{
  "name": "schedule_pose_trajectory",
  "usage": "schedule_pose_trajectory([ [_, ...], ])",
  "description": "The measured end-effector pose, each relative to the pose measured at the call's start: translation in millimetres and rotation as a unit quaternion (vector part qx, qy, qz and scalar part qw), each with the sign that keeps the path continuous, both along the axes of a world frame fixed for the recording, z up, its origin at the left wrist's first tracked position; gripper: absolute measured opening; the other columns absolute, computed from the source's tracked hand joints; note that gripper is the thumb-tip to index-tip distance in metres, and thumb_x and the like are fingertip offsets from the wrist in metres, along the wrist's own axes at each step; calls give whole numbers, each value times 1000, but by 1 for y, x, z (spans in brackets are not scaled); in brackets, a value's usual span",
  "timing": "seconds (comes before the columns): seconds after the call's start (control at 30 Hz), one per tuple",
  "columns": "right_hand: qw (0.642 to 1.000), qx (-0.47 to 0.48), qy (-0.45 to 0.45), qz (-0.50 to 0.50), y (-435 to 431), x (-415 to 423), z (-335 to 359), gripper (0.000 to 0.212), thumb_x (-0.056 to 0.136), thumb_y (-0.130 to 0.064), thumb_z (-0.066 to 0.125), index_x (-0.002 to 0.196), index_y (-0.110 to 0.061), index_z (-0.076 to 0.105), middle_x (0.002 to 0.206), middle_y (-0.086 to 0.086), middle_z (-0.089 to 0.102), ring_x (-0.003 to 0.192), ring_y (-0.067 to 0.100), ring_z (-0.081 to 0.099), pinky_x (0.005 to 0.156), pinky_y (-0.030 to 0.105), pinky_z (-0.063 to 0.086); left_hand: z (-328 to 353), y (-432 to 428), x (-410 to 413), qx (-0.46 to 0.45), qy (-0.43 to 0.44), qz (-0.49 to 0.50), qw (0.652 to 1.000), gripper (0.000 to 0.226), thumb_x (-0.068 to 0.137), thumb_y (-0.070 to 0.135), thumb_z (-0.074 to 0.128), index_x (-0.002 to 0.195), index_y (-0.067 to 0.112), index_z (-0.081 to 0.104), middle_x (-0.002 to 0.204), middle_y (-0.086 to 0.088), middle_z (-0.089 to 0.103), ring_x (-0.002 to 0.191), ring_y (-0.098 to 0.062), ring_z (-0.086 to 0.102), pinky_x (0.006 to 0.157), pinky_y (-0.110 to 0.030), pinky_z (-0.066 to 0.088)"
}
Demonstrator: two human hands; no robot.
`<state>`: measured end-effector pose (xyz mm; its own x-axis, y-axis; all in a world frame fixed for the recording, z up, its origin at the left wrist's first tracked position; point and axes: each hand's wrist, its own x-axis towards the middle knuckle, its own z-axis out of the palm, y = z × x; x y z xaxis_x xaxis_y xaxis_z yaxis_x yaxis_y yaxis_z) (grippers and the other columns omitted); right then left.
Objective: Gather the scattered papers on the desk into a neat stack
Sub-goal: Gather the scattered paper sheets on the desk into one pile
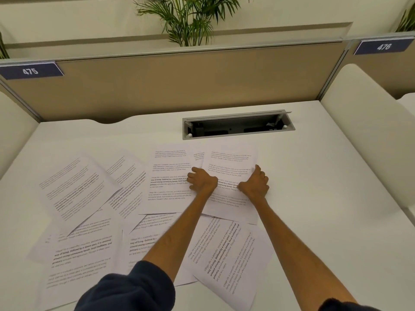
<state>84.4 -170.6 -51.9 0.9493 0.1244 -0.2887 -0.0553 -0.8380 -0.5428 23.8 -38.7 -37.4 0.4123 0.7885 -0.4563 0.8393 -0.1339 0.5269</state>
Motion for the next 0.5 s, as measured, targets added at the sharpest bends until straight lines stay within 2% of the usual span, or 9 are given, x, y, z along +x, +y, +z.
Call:
schedule_pose_trajectory([
  [0.13,999,35,18,-17,2,2,1,94,69,-14,77,147,-13,25,141,13,44,132,33,39,104,47,39,-1,13,-2,-70,-74,45,994,71,81,10,76,135,-2,33,138,-23,52,128,-39,50,106,-50,42],
  [0.23,994,86,53,-41,0,6,-3,99,64,-10,81,146,-14,26,136,13,53,127,33,49,104,48,42,-2,19,-9,-130,-122,66,982,66,78,8,80,131,-4,42,133,-20,58,121,-37,58,96,-40,51],
  [0.3,990,113,72,-55,-2,8,-3,98,64,-11,82,145,-13,27,131,11,59,123,32,54,105,47,42,-2,22,-13,-150,-149,72,975,61,80,8,78,130,-4,46,132,-20,60,119,-36,60,91,-39,52],
  [0.37,982,148,90,-72,-4,9,-2,91,69,-16,80,145,-10,29,131,10,60,123,32,55,107,46,40,-1,24,-14,-166,-174,63,969,56,82,7,77,130,-3,48,131,-21,61,118,-37,62,94,-42,54],
  [0.43,971,183,118,-102,-6,12,0,85,71,-22,79,143,-9,36,134,9,58,125,31,54,109,46,38,-1,27,-14,-175,-201,46,963,52,82,8,77,127,-4,55,128,-21,65,113,-38,65,93,-46,57],
  [0.5,961,209,137,-116,-8,15,0,75,64,-29,81,132,-12,53,131,8,61,121,29,57,107,45,41,2,31,-15,-185,-226,17,956,48,80,10,79,123,-2,62,123,-21,69,106,-37,69,89,-48,59],
])
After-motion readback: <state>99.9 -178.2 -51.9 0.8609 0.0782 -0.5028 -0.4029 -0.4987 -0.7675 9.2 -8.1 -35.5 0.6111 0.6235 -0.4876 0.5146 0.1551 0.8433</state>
